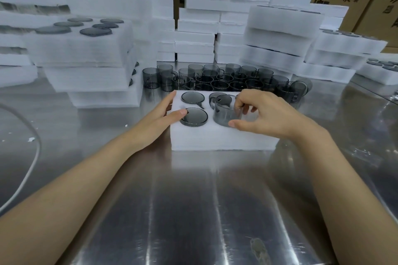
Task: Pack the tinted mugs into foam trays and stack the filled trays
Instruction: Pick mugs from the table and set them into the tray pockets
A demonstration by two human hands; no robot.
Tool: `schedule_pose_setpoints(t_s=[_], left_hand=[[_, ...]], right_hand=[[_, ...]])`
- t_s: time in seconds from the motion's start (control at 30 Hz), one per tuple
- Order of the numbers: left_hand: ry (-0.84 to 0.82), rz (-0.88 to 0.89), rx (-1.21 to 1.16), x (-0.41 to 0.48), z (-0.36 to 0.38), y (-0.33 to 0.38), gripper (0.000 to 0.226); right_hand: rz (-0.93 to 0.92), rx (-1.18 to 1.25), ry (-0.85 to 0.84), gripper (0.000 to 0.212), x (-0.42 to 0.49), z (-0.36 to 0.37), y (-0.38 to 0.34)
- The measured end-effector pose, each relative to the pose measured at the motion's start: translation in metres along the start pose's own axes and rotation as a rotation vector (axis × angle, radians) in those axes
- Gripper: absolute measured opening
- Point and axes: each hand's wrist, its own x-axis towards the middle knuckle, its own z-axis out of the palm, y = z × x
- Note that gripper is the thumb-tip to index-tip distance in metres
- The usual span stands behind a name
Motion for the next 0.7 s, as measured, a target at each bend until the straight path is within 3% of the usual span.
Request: schedule_pose_setpoints(t_s=[0.07, 0.17, 0.3, 0.43, 0.57, 0.7], left_hand=[[-0.001, 0.004, -0.002, 0.001, 0.0, -0.001, 0.082], [0.008, -0.005, 0.0, 0.002, 0.0, -0.001, 0.085], [0.006, -0.002, 0.002, 0.002, -0.001, -0.002, 0.085], [0.004, -0.004, 0.001, 0.001, 0.0, -0.001, 0.084], [0.01, 0.011, 0.002, 0.001, 0.001, -0.002, 0.076], [0.021, 0.007, 0.009, 0.001, 0.002, -0.002, 0.069]], right_hand=[[-0.009, 0.1, -0.005, 0.034, 0.0, 0.001, 0.003], [-0.03, 0.385, -0.029, 0.061, 0.0, 0.004, -0.001], [-0.091, 0.221, -0.154, 0.077, 0.003, 0.013, -0.008], [-0.049, 0.078, -0.212, 0.088, 0.002, 0.011, -0.011], [-0.01, -0.084, -0.338, 0.112, -0.003, 0.014, -0.017], [0.012, -0.185, -0.42, 0.116, -0.001, 0.016, -0.017]])
